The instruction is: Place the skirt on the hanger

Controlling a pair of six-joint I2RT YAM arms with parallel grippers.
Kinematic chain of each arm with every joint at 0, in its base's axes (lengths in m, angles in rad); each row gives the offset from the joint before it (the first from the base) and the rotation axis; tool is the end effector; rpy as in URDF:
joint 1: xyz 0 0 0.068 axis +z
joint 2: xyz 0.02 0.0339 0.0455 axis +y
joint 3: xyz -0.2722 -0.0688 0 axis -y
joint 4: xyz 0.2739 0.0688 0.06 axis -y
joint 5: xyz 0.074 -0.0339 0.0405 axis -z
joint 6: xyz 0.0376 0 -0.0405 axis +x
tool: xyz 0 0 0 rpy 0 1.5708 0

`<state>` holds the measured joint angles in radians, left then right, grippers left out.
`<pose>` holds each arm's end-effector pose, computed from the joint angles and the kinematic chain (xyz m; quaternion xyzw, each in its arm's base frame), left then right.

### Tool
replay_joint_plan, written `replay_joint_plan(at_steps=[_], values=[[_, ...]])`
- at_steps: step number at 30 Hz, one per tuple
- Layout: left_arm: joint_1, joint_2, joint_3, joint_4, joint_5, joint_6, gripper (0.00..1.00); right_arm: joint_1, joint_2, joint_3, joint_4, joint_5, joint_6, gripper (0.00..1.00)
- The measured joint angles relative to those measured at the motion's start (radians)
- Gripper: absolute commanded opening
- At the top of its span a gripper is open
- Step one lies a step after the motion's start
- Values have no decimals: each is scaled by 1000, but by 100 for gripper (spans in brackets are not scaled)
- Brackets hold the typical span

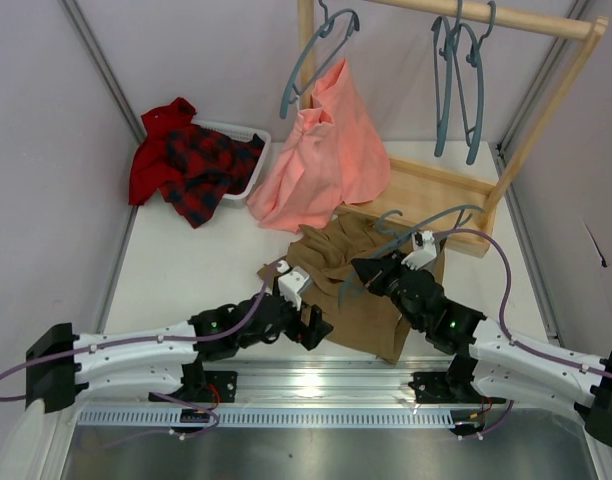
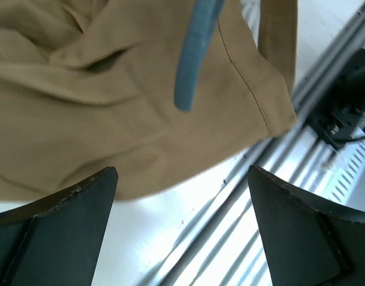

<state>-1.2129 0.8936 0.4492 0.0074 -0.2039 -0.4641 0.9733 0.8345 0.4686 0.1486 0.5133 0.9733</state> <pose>0.0852 -0.2061 0.2152 0.2560 0.8010 -0.3399 0.4210 0.1383 0.1704 0.2502 0.1590 0.7541 0.3895 0.5044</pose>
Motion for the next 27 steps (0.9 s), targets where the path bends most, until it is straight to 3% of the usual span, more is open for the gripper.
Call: replay_joint_plan(at_steps=[7,12,19,24,27], values=[[1,177,83,148,-39,143,92,0,-69,-9,-26,-51,21,0],[34,222,102,257,-11,206,75,0,-112,-11,-58,-68,29,0],[95,318,137,359,90,240,63,0,-126,-13,-84,-79,29,0],[104,401,186,396,144,248,43,0,-126,-13,-84,-86,29,0],[116,438,204,423,193,241,19,-1,-126,-14,-85,-84,29,0]])
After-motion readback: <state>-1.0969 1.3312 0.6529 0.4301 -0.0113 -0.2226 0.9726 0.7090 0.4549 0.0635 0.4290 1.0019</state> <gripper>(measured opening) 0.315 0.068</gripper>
